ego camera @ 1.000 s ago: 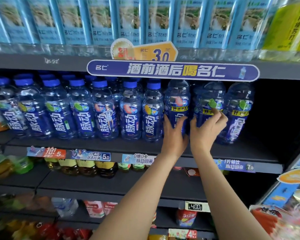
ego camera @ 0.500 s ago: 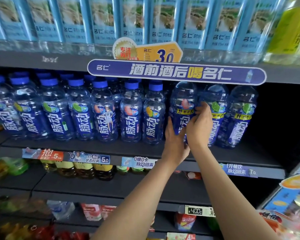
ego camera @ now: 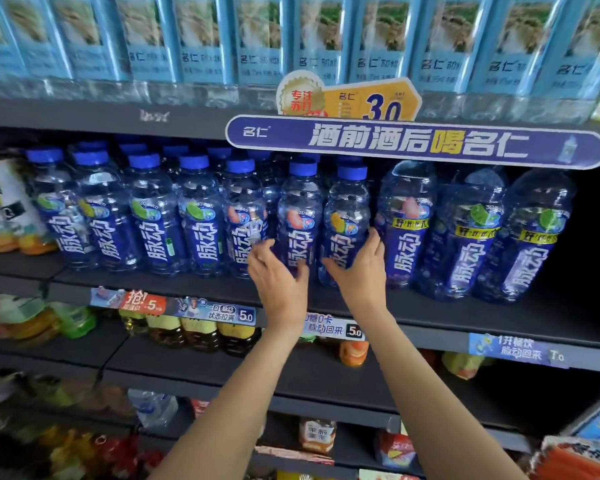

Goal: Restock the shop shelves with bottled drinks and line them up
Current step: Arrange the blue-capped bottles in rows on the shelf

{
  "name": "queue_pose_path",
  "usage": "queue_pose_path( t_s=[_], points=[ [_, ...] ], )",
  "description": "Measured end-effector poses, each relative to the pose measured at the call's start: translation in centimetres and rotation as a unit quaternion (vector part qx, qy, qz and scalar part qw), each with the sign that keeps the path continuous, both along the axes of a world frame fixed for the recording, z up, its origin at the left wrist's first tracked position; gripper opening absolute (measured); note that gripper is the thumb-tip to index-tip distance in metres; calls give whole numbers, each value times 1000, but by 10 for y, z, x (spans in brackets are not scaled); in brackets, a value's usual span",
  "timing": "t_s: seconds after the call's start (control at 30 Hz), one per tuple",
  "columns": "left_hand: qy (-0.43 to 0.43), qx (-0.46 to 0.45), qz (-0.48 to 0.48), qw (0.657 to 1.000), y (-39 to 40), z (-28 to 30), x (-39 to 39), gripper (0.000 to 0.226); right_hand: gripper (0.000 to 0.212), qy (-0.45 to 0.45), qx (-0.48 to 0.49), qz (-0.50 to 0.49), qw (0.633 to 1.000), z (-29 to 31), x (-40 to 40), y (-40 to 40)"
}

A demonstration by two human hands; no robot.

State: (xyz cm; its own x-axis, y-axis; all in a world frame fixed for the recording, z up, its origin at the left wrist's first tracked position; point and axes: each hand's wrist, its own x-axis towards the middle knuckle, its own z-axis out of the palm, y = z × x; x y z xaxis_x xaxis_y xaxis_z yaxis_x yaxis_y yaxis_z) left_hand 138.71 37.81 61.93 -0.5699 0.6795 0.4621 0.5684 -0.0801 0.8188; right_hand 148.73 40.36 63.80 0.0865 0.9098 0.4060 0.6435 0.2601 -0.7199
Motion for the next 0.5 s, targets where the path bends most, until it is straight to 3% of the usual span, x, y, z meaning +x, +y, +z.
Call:
queue_pose_path(
  t_s=[0.1,0.27,0.37,0.43,0.5],
  points=[
    [55,-84,-41,994,4,-3,-14,63,81,37,-60,-27,997,-5,-8,3],
    [100,-107,-79,986,1,3,-32,55,71,67,-72,-65,993,4,-17,2],
    [111,-10,-104,988,-14,2,-58,42,79,50,11,-118,992,11,-41,-16],
    [81,53,-80,992,-23,1,-80,37,68,27,98,-149,984,13,-64,-32],
    [38,24,-62,997,-26,2,-101,42,58,3,144,-154,978,12,-88,-40]
  ],
)
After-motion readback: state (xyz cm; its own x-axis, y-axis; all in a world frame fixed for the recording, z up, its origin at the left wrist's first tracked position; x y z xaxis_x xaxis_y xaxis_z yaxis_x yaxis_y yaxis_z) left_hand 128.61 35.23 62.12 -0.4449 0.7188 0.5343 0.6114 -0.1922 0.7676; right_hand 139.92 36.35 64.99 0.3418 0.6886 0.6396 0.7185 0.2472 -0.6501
